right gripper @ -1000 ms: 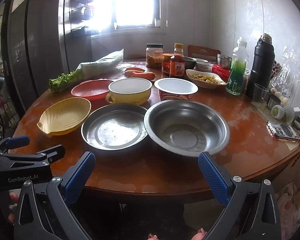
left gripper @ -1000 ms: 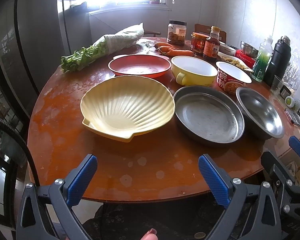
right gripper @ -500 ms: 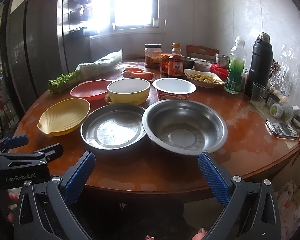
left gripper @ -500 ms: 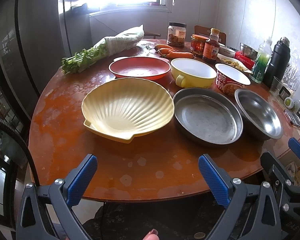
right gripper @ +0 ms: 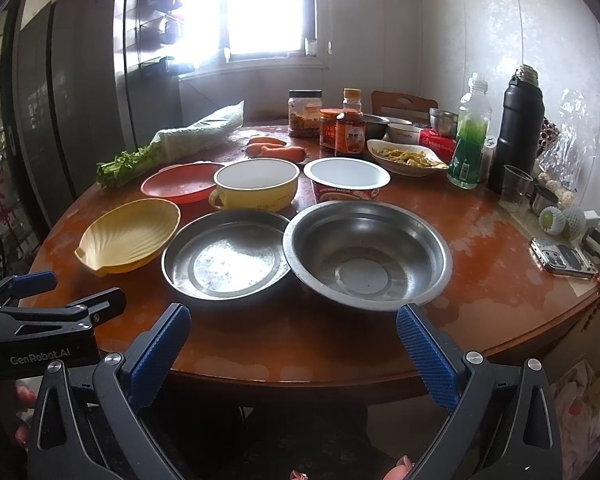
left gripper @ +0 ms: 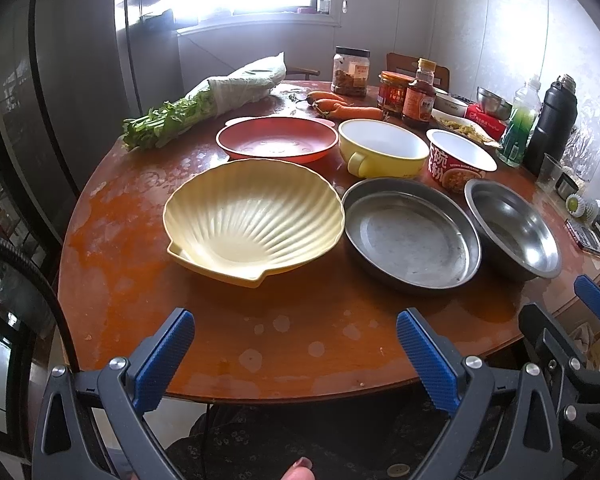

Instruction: Organize plates and bowls

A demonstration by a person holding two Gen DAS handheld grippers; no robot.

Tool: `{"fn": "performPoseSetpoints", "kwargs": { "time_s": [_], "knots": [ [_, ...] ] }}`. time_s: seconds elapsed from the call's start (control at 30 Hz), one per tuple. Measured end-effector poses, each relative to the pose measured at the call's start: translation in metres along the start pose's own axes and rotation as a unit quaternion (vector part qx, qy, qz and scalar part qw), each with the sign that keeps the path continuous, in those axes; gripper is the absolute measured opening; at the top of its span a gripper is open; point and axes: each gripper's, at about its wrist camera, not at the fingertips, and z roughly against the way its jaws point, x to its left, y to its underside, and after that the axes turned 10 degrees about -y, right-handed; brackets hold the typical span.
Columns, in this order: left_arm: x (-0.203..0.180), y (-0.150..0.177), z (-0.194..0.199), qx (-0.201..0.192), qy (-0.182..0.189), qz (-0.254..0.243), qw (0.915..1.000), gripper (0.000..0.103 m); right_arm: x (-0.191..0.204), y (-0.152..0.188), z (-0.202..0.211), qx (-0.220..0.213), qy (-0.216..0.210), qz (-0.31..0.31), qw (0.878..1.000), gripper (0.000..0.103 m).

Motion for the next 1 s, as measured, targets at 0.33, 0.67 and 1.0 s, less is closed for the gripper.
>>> {"fn": "performPoseSetpoints", "kwargs": {
  "time_s": [0.33, 0.67, 1.0],
  "knots": [
    [0.013, -0.006, -0.001, 0.001, -0.001, 0.011, 0.9999, 0.102, 0.002, -0.005, 0.002, -0.012, -0.010, 0.001, 1.000, 0.103],
    [0.049, -0.020, -0.015, 0.012, -0.026, 0.042, 0.9987, 0.102, 0.025, -0.032, -0.016, -0.019, -0.046, 0.040, 0.998, 0.103],
    [0.074, -0.040, -0.036, 0.035, -0.030, 0.052, 0.9976, 0.102, 0.055, -0.068, -0.054, 0.006, -0.090, 0.051, 0.995, 0.103]
  ]
}}
